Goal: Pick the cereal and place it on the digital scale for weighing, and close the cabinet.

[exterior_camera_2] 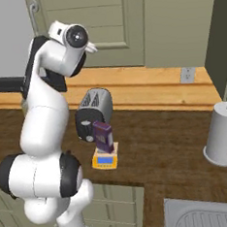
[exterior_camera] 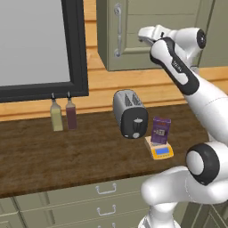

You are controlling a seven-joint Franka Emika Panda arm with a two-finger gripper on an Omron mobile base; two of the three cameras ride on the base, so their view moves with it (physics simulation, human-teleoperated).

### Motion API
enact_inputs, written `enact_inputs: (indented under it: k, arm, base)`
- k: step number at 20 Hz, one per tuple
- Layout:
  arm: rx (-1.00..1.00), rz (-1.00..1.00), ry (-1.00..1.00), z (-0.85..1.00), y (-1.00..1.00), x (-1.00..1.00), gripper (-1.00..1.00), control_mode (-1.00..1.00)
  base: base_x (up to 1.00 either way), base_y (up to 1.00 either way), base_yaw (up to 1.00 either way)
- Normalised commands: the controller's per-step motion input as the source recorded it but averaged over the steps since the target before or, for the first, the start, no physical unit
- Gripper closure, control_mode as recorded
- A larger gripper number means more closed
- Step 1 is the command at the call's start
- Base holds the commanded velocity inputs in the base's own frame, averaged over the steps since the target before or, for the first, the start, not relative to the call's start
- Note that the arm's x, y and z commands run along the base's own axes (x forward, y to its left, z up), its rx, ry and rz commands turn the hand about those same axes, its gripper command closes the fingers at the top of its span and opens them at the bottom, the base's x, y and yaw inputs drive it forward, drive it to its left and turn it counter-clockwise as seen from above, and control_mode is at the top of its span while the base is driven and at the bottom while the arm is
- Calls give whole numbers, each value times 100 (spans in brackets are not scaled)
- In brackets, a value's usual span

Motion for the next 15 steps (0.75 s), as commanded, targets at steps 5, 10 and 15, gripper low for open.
enact_inputs:
  k: [5,10,15]
  arm:
    - [-2,-7,-2,-13,3,94,-100,-100]
    - [-1,-7,-13,-18,1,48,-100,-100]
    - [-1,-7,-26,-37,0,15,-100,-100]
  base:
    - [0,0,0]
    - [0,0,0]
    - [0,0,0]
